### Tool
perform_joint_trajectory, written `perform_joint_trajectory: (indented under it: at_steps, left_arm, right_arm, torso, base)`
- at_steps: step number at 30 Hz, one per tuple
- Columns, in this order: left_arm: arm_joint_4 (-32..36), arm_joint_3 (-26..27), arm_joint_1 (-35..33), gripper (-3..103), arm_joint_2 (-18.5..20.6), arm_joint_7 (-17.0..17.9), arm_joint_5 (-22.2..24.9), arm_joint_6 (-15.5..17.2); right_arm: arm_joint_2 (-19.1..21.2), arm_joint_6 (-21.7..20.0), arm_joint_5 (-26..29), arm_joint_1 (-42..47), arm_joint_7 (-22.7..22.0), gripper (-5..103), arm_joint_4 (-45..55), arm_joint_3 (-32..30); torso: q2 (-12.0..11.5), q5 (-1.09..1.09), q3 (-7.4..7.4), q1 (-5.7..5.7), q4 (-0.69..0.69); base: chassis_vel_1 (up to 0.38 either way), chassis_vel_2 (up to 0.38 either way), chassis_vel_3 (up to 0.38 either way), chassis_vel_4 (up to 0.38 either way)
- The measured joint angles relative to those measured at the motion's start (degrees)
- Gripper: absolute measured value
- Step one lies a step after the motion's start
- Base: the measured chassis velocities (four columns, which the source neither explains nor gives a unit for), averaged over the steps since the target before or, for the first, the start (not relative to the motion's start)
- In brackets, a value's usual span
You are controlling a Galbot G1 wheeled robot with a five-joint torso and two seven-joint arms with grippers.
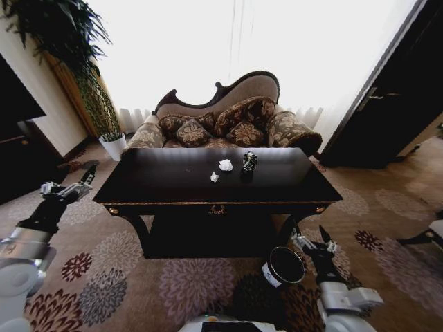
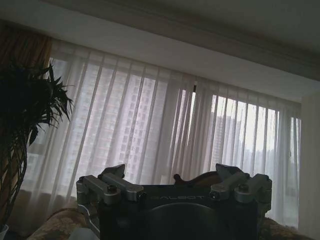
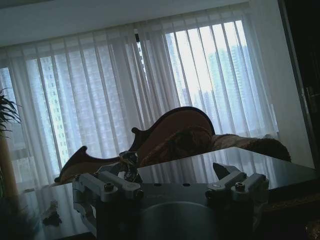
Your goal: Move to the front of the table and place the trash on the table into the trash bin.
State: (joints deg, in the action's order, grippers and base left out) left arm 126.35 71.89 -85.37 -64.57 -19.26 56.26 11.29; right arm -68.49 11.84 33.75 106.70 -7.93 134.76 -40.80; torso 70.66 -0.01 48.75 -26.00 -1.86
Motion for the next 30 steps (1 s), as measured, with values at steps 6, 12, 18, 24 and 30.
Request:
perform_joint_trajectory:
  at_steps: [6,12,18,24,30]
  left_arm:
    - [2.0,0.9,-2.2,100,-1.1,-0.1,-1.1,-0.2]
    - [3.7,0.7,-4.2,100,-1.9,-0.5,-2.4,-0.3]
    - [4.2,-0.5,-4.6,100,-1.0,-0.6,-2.9,-0.3]
    - [5.2,0.1,-6.0,100,-1.6,-0.8,-3.2,-0.5]
    - [7.0,1.3,-7.7,100,-2.3,-0.8,-3.3,-0.5]
  right_arm:
    - [7.6,-3.5,1.0,-9.7,-1.2,100,0.6,1.8]
    - [15.2,-7.8,6.0,-18.8,-3.6,100,-1.3,1.8]
    - [19.5,-8.6,9.2,-22.8,-3.9,100,-6.0,2.0]
    - [23.0,-8.8,13.3,-26.0,-2.6,100,-10.4,6.4]
    - [27.3,-7.2,14.1,-33.4,-1.6,100,-17.0,14.4]
  torso:
    - [0.0,0.01,0.00,0.00,0.00]
    - [0.0,0.00,0.00,-0.01,0.00]
    - [0.0,0.01,0.00,-0.01,-0.02]
    - [0.0,0.01,0.00,-0.01,0.00]
    - [0.0,0.01,0.00,-0.01,-0.01]
  base:
    - [0.000,0.000,0.000,0.000]
    - [0.000,0.000,0.000,0.000]
    - [0.000,0.000,0.000,0.000]
    - [0.000,0.000,0.000,0.000]
    - [0.000,0.000,0.000,0.000]
